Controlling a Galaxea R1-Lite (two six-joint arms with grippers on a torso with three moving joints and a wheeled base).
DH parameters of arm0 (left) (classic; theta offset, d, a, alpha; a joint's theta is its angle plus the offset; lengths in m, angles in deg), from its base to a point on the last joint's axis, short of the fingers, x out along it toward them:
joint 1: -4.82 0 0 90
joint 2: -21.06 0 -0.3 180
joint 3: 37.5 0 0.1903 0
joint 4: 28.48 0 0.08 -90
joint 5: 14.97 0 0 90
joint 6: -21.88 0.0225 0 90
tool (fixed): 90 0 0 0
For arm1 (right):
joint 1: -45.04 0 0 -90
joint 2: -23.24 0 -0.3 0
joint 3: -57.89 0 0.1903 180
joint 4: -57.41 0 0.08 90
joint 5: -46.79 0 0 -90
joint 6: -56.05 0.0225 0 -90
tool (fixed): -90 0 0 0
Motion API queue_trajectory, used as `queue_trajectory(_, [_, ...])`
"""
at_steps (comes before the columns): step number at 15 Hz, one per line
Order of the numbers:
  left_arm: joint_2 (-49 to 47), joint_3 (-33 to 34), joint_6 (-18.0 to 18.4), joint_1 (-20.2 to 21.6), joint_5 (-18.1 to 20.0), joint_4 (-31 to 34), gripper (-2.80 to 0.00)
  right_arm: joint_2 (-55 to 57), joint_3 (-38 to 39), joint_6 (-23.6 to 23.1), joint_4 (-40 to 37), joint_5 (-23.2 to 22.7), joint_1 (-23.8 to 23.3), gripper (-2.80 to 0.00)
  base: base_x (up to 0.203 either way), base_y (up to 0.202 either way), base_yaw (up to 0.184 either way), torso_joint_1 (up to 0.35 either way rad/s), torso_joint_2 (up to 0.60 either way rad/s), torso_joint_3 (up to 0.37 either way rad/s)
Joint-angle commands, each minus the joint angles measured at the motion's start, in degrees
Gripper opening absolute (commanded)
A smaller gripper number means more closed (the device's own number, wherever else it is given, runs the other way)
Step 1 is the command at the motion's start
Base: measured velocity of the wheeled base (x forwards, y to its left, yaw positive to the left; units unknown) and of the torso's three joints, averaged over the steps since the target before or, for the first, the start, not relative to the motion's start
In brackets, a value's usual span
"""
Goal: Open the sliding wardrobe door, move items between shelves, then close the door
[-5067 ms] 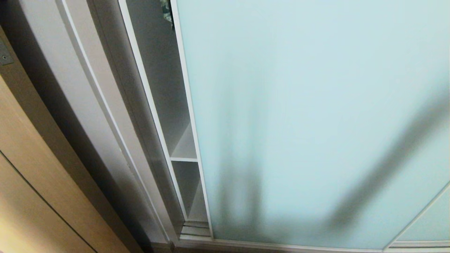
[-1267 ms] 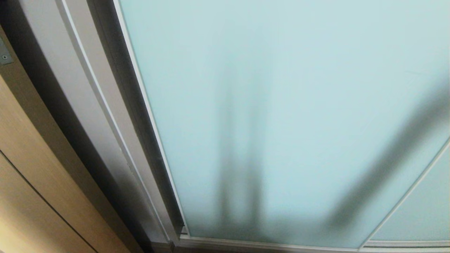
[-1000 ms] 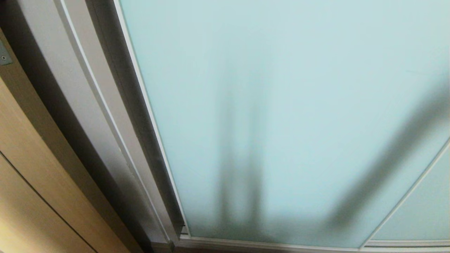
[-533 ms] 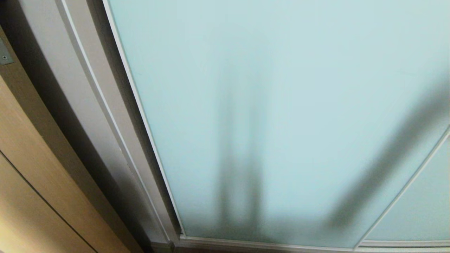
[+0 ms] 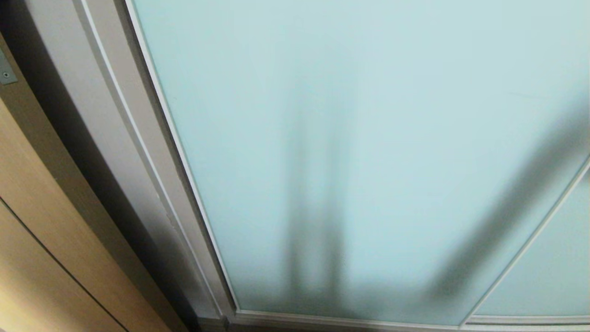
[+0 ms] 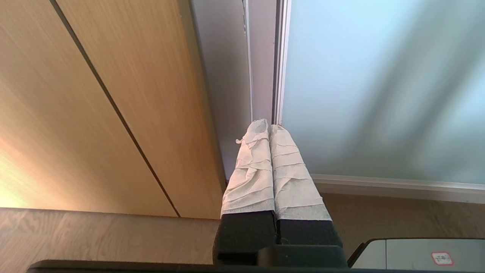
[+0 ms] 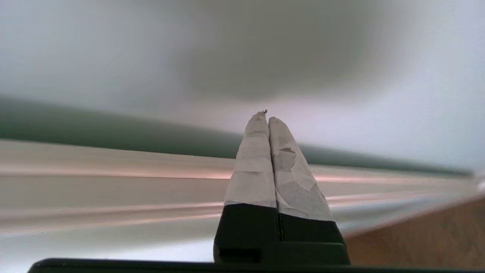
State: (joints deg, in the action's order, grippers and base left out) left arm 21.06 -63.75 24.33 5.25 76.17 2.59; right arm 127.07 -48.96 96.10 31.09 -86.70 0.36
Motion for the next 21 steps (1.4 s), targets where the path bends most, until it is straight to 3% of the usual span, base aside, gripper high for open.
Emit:
queue_trajectory(1, [-0.1,0.0,0.0,0.0,0.0,0.0,-2.8,-3.3,0.2,0.1,1.9,-0.1,-2.3,-2.8,0.0,0.0,0.0,0.0,0.0,0.0])
queue_trajectory(4, [-0.1,0.0,0.0,0.0,0.0,0.0,-2.8,-10.2,1.0,-0.5,3.8,5.3,-4.3,-2.8,0.0,0.0,0.0,0.0,0.0,0.0])
queue_trajectory(10, [-0.1,0.0,0.0,0.0,0.0,0.0,-2.8,-31.1,10.8,-11.4,4.4,12.1,-3.1,-2.8,0.0,0.0,0.0,0.0,0.0,0.0])
queue_trajectory(13, [-0.1,0.0,0.0,0.0,0.0,0.0,-2.8,-44.1,22.5,-21.9,4.5,14.8,3.8,-2.8,0.0,0.0,0.0,0.0,0.0,0.0])
queue_trajectory(17, [-0.1,0.0,0.0,0.0,0.0,0.0,-2.8,-65.1,46.7,-33.5,4.8,20.8,21.0,-2.8,0.0,0.0,0.0,0.0,0.0,0.0])
queue_trajectory(21, [-0.1,0.0,0.0,0.0,0.1,0.0,-2.8,-85.0,65.8,-40.6,2.9,24.1,33.1,-2.8,0.0,0.0,0.0,0.0,0.0,0.0])
